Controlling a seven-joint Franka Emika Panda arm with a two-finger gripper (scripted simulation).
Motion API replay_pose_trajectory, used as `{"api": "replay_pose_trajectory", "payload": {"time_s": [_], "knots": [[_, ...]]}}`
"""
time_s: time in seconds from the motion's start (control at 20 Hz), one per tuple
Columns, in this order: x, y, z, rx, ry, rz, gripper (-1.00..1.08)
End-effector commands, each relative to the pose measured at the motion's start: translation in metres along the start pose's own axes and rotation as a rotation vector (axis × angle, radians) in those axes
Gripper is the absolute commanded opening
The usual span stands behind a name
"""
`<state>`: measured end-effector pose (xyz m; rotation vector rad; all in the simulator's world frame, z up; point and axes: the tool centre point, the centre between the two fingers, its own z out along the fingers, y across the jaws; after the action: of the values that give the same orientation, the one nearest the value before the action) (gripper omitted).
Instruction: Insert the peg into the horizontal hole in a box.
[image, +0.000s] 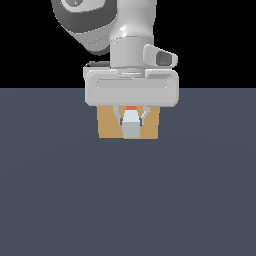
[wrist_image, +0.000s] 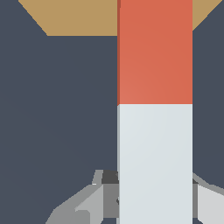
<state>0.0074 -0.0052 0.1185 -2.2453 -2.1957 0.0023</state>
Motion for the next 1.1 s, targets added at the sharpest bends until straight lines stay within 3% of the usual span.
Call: {"api": "replay_pose_trajectory", "payload": {"time_s": [0.0, 0.75, 1.05], "knots": [[0.002, 0.000, -0.002, -0.002, 0.000, 0.000, -1.00], [-0.003, 0.002, 0.000, -0.001, 0.001, 0.003, -1.00], [0.017, 0.001, 0.000, -0.002, 0.001, 0.003, -1.00]]}}
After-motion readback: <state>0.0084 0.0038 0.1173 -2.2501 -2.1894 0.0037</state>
